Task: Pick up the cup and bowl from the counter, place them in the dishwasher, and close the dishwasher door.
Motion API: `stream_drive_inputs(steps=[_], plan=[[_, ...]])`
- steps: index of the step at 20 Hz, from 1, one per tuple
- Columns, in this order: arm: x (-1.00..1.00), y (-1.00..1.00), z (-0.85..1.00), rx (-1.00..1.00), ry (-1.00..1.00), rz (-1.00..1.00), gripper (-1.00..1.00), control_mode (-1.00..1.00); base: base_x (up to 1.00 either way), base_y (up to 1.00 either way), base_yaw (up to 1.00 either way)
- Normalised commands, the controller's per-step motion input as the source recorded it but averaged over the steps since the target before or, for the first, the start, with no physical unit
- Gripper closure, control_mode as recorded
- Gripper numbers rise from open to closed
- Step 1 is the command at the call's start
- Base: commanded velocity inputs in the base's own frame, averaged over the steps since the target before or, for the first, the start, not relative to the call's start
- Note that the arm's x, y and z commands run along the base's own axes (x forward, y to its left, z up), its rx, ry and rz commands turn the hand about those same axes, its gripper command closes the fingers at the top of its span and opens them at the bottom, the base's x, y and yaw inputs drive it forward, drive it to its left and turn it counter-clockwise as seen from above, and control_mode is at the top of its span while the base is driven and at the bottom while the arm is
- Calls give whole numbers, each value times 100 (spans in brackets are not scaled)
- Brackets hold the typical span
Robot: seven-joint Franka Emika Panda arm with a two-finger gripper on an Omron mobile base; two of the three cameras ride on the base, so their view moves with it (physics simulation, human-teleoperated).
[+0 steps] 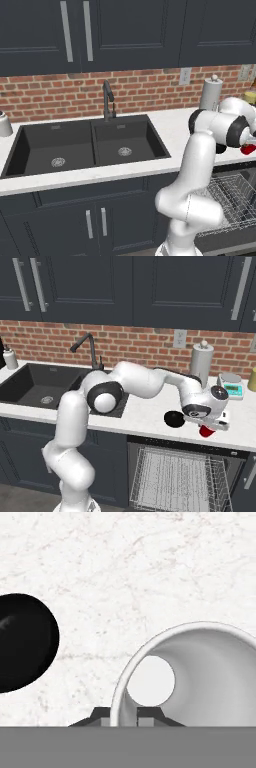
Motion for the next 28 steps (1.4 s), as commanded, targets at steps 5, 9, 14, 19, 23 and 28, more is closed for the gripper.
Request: stream_drive_inputs(steps=[5, 9, 14, 19, 23, 28], plan=[[-100, 41, -3, 6, -20, -7, 100, -100, 0, 0, 0], [-100, 26, 8, 4, -5, -10, 100, -100, 0, 0, 0], [-100, 17, 9, 3, 0, -7, 100, -100, 0, 0, 0], [-100, 24, -40, 4, 1, -2, 100, -100, 0, 0, 0], [-70, 50, -83, 14, -10, 0, 100, -100, 0, 0, 0], [-4, 34, -69, 14, -8, 4, 100, -100, 0, 0, 0]])
